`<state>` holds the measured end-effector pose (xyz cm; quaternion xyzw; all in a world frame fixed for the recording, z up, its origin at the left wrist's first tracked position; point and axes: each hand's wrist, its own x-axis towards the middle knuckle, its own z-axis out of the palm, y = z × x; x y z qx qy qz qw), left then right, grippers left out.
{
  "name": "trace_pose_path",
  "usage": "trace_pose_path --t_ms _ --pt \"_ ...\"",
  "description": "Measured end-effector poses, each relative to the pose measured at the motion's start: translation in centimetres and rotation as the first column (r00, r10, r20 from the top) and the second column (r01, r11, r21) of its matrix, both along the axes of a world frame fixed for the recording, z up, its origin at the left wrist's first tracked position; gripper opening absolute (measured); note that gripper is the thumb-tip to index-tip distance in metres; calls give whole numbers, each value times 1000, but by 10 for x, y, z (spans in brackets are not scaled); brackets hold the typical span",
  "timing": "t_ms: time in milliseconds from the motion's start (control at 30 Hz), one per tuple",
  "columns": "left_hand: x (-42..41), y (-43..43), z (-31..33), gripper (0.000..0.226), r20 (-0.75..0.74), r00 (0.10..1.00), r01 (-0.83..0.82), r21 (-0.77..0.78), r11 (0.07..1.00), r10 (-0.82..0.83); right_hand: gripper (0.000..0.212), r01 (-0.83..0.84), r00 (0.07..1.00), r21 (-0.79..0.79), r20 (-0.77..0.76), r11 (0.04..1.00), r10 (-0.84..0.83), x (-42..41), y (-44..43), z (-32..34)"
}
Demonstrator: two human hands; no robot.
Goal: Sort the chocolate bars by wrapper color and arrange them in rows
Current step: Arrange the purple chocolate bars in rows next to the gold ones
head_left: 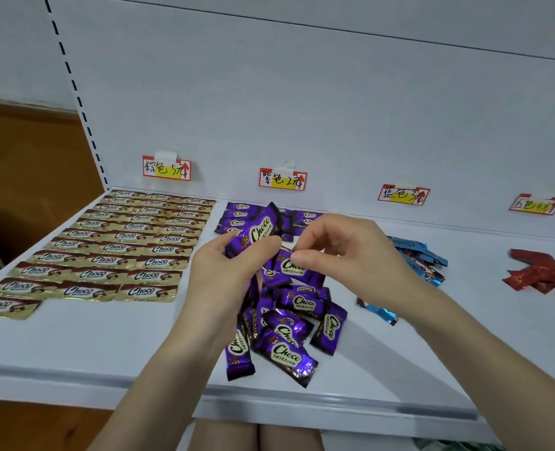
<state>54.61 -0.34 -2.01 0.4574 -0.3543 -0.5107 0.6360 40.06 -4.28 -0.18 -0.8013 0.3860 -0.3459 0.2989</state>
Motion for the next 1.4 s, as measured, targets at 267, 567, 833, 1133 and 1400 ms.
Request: trace_pose_path --t_ms 267,567,833,1133,1400 --pt "-9 -12 -11 14 -148 988 -34 113 993 51 33 -22 980 -497 -184 867 -81 -5 -9 -30" --pt "15 -18 -31 25 1 999 -40 177 983 40 16 239 929 -148 -254 960 -270 -39 -80 -42" --pt "22 -24 -46 29 29 999 -26 191 981 21 20 239 863 -151 -419 959 -281 -38 -126 -64" --pt "25 -26 -51 33 1 1000 16 196 980 -16 19 94 847 -188 -501 978 -177 -27 -130 -71" --pt "25 -26 -51 34 -4 1000 24 194 981 -24 18 102 837 -184 -515 977 -185 -25 -131 -69"
